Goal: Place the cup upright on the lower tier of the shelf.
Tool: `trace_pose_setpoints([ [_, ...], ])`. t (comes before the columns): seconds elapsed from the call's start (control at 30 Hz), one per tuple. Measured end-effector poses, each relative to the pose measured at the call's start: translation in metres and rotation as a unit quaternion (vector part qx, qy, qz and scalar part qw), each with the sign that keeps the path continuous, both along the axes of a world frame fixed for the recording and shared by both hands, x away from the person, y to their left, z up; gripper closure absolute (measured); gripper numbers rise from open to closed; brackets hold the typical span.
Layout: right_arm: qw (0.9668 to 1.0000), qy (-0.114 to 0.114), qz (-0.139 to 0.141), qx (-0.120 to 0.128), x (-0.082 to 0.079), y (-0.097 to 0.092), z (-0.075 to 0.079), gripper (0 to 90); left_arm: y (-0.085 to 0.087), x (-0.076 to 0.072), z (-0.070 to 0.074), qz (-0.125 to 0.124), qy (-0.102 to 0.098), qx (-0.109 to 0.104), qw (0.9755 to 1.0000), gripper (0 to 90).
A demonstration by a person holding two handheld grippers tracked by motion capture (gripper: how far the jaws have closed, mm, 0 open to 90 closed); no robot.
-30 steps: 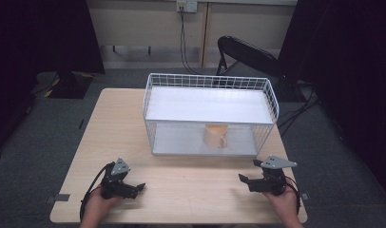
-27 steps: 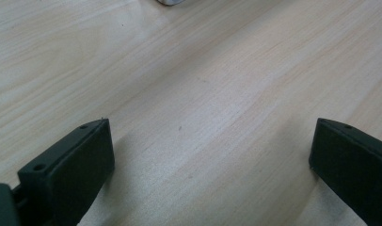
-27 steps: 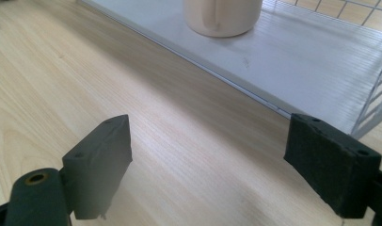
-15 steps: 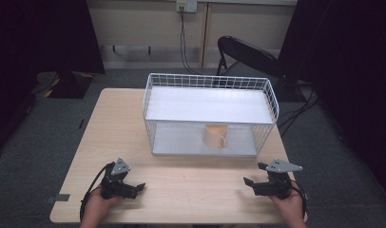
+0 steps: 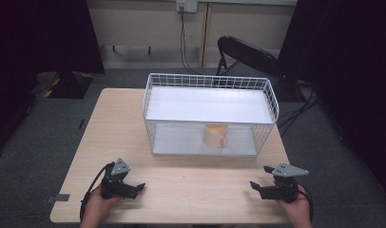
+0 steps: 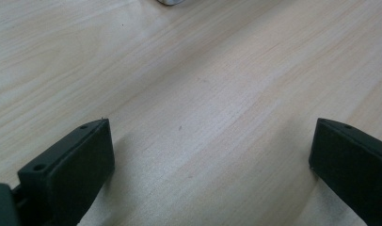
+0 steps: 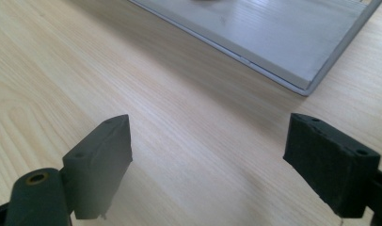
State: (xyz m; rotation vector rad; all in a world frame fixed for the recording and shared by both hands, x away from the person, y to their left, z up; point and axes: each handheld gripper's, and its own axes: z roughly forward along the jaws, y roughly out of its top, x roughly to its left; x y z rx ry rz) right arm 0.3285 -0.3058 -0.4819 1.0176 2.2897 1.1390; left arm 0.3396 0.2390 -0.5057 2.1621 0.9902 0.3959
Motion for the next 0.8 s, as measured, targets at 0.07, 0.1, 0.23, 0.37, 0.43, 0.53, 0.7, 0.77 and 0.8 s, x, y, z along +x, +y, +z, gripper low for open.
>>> trace_pose_setpoints([
  [0.07, 1.0, 0.001, 0.0, -0.005, -0.001, -0.002, -0.002, 14.9, 0.0, 0.0, 0.0, 0.0, 0.0, 0.0, 1.0, 0.0],
  [0.1, 1.0, 0.002, 0.0, -0.006, -0.001, -0.003, -0.003, 14.9, 0.0, 0.0, 0.0, 0.0, 0.0, 0.0, 1.0, 0.0],
  [0.23, 0.9999, 0.003, 0.002, -0.011, -0.002, -0.004, -0.005, 14.9, 0.0, 0.0, 0.0, 0.0, 0.0, 0.0, 1.0, 0.0],
  [0.37, 0.9997, 0.002, 0.004, -0.025, -0.004, -0.005, -0.008, 15.1, 0.0, 0.0, 0.0, 0.0, 0.0, 0.0, 1.0, 0.0],
  [0.43, 0.9996, 0.003, 0.004, -0.026, -0.004, -0.005, -0.009, 15.1, 0.0, 0.0, 0.0, 0.0, 0.0, 0.0, 1.0, 0.0],
  [0.53, 0.9994, 0.009, 0.004, -0.032, -0.005, -0.007, -0.013, 15.1, 0.0, 0.0, 0.0, 0.0, 0.0, 0.0, 1.0, 0.0],
  [0.7, 0.9994, 0.014, 0.004, -0.031, -0.004, -0.007, -0.017, 15.1, 0.0, 0.0, 0.0, 0.0, 0.0, 0.0, 1.0, 0.0],
  [0.77, 0.9991, 0.015, 0.007, -0.039, -0.004, -0.006, -0.019, 15.0, 0.0, 0.0, 0.0, 0.0, 0.0, 0.0, 1.0, 0.0],
  [0.8, 0.9989, 0.016, 0.007, -0.043, -0.004, -0.006, -0.019, 14.9, 0.0, 0.0, 0.0, 0.0, 0.0, 0.0, 1.0, 0.0],
])
